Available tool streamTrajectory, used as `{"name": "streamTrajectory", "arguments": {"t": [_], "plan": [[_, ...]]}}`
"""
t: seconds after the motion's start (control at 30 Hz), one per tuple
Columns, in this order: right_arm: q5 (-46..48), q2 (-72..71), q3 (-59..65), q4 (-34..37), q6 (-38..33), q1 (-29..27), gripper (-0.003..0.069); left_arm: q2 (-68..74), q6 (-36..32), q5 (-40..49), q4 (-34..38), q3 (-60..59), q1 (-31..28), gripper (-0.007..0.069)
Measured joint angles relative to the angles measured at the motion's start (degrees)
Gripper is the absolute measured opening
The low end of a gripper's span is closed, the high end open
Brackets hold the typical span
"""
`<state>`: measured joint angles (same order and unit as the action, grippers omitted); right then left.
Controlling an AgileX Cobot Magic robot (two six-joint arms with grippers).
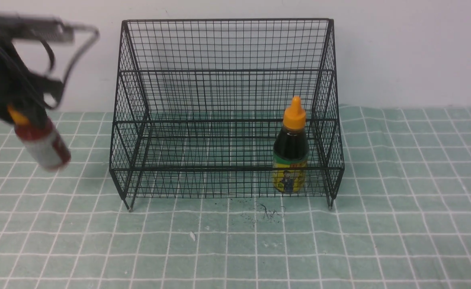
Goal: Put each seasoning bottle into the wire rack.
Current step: Use the left arm to put the condiment bottle back on the shelf
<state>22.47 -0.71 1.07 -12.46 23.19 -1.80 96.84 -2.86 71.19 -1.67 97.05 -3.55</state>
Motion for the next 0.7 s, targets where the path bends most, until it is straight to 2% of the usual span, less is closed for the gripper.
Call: {"name": "streamTrajectory", "arguments": {"t": [0.1,0.17,0.27,0.4,0.47,0.7], "plan": [[0.0,0.0,0.0,0.0,0.0,0.0,-0.0012,-4.76,0.62,0.06,5.07,3.76,-0.05,0.0281],[0.0,0.0,0.0,0.0,0.0,0.0,-0.0012,-7.69,0.89,0.66,11.08,5.21,0.26,0.0281],[0.0,0.0,0.0,0.0,0.0,-0.01,-0.0012,-9.45,1.08,1.37,14.77,5.73,2.54,0.0281],[0.0,0.0,0.0,0.0,0.07,-0.01,-0.0012,-8.75,1.68,2.15,13.84,5.54,7.25,0.0281],[0.0,0.0,0.0,0.0,0.14,-0.01,-0.0012,-6.72,2.86,2.15,11.37,5.33,11.65,0.0281],[0.0,0.0,0.0,0.0,0.14,-0.01,-0.0012,1.43,4.06,2.06,6.83,5.26,19.82,0.0281]]}}
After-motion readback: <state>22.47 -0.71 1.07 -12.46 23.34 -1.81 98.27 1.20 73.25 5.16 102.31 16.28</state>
